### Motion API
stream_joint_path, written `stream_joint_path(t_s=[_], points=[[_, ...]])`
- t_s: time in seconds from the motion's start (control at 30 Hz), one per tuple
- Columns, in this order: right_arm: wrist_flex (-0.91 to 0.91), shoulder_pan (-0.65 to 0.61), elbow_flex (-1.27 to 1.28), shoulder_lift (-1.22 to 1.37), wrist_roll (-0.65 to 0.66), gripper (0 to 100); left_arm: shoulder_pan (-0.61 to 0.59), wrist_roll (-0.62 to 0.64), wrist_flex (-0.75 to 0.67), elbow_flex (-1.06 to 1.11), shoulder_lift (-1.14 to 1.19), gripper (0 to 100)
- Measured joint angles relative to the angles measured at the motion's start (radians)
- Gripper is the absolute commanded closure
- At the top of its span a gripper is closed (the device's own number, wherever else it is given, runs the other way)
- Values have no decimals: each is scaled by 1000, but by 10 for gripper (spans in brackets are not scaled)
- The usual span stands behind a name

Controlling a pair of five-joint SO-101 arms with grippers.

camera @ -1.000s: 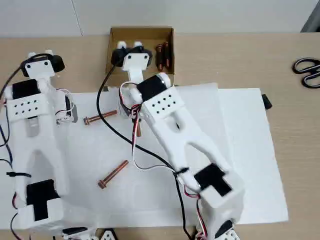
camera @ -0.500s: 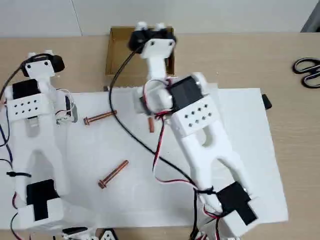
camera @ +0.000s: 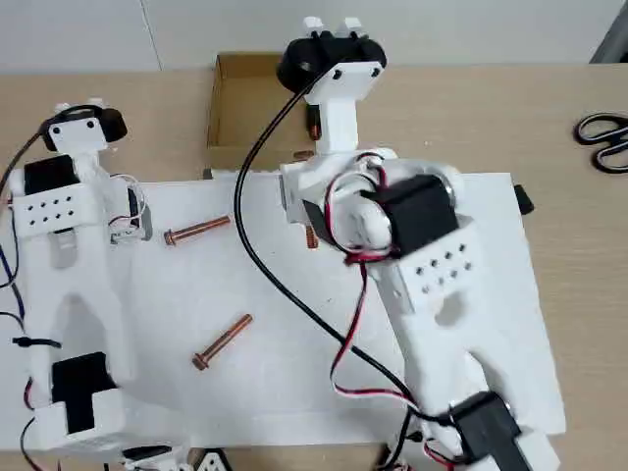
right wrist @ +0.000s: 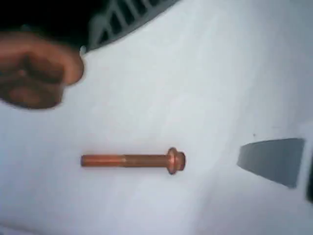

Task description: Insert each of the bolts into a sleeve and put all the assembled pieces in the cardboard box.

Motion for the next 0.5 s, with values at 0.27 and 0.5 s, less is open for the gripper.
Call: stream_joint_path(t_s=[0.27, 0.5], points=[[109, 0, 0, -127, 31, 997, 0, 2, 0, 5, 0, 856], [110, 12, 147, -253, 31, 997, 37, 0, 0, 5, 0, 883]])
